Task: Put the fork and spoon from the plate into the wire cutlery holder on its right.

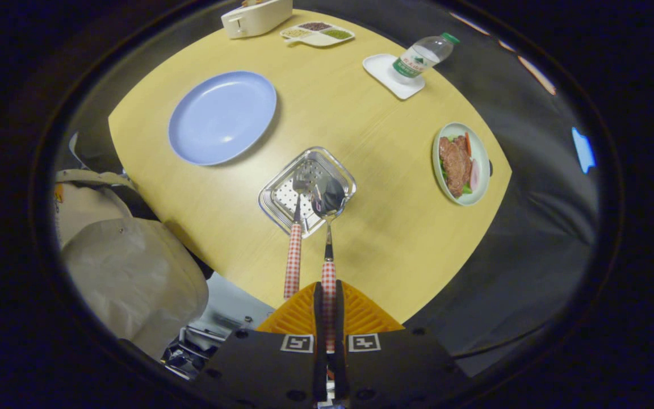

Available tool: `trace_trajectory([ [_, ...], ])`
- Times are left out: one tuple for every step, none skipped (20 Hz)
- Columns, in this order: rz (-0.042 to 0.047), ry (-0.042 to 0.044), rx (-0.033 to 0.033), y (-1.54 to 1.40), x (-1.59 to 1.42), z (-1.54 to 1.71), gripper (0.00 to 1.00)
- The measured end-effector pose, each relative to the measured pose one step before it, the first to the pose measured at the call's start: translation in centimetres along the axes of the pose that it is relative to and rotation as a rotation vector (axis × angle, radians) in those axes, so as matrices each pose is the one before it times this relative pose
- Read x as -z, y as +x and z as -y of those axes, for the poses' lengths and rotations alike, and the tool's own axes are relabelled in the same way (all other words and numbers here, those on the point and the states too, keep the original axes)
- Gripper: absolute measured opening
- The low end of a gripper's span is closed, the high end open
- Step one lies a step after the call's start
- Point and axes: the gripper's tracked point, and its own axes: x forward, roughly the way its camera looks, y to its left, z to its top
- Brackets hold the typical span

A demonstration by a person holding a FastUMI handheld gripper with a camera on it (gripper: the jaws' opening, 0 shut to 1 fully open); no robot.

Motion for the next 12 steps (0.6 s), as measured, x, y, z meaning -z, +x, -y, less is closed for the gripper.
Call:
trace_trajectory([
  [-0.00698, -0.00535, -0.0065, -0.012, -0.217, -0.099, 0.08],
  [-0.00916, -0.00459, -0.00309, 0.139, -0.139, -0.136, 0.08],
  [-0.01206, -0.01549, 0.00349, 0.078, -0.159, 0.017, 0.08],
  [-0.01276, -0.01725, 0.0012, 0.045, 0.007, -0.049, 0.08],
  [-0.01616, -0.01505, 0.00096, -0.01, 0.019, -0.034, 0.08],
  [-0.01326, -0.00398, 0.00213, 0.132, 0.008, -0.047, 0.08],
  [-0.00284, -0.00635, 0.00789, -0.019, -0.323, 0.129, 0.08],
  [-0.00578, -0.00623, 0.00957, 0.05, 0.019, 0.238, 0.08],
  [-0.0086, -0.00213, 0.00306, 0.348, -0.227, 0.023, 0.08],
  [-0.00435, -0.00451, 0.00115, -0.235, 0.208, -0.084, 0.12],
  [-0.0022, -0.00645, 0.0066, 0.031, -0.189, 0.177, 0.11],
  [-0.00035, -0.00709, 0.01234, 0.016, -0.112, 0.226, 0.12],
])
